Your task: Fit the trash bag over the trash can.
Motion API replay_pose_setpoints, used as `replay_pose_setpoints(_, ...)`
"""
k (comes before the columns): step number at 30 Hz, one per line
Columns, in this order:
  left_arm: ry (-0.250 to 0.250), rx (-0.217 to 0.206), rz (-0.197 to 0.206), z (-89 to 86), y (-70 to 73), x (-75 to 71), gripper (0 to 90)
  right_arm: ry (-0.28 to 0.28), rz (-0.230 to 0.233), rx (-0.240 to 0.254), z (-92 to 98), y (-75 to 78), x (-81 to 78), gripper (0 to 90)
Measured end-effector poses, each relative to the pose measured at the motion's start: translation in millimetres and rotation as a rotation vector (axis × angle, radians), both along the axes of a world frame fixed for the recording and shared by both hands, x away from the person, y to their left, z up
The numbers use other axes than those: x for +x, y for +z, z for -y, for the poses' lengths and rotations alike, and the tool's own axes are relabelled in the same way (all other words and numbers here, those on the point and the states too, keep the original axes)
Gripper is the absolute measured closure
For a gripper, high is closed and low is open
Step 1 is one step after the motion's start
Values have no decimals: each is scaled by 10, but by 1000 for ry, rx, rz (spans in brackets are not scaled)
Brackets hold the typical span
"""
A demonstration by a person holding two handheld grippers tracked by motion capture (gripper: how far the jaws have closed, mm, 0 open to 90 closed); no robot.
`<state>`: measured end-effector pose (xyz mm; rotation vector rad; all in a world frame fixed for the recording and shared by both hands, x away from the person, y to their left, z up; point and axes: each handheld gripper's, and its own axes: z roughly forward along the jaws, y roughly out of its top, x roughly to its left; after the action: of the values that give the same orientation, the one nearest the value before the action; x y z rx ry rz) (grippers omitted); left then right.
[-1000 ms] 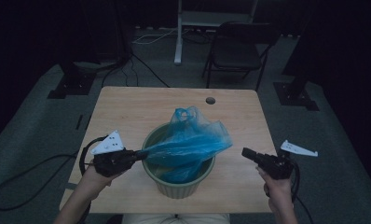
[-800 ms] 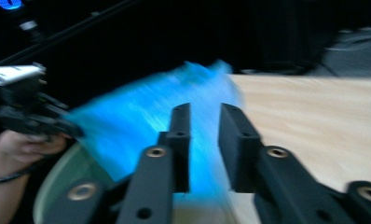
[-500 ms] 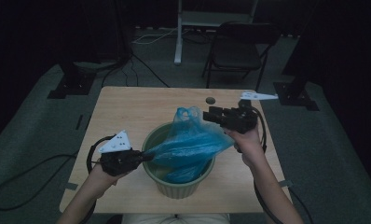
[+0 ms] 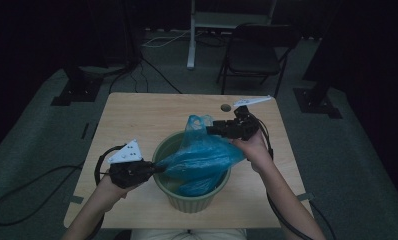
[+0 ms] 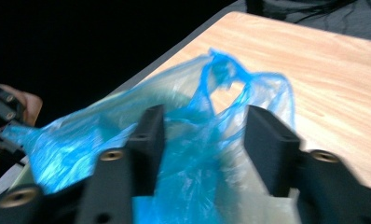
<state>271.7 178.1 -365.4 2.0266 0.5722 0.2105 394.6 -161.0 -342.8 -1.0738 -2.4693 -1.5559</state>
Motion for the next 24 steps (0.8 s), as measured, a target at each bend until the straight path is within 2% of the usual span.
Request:
replay_pose_setpoints(1, 0, 3, 0, 0, -3, 3, 900, 5, -6, 2, -3, -9, 2, 563)
replay_pose_setpoints(3, 3, 1, -4, -6, -8, 10, 900, 29, -15, -7, -9, -27, 9, 701)
replay_pose_setpoints(5, 4, 2, -3, -8, -10, 8, 900, 45, -20, -4, -5, -33, 5, 900)
replay_pose_setpoints(9, 1, 3, -2, -7, -8, -3, 900, 20, 18, 6, 46, -9, -59, 900)
replay_pose_setpoints(13, -2, 4, -3, -6, -10, -11, 900, 10, 49, 91, 187, 43, -194, 900)
replay_pose_setpoints(17, -4, 7, -6, -5, -18, -17, 900, 33, 69, 248, 395, 116, -431, 900)
replay_pose_setpoints(20, 2, 8, -5, -13, -24, -19, 900, 39, 106, 291, 530, 159, -659, 900)
replay_pose_setpoints(24, 7, 8, -8, -23, -26, -23, 900, 60, 123, 329, 637, 129, -886, 900)
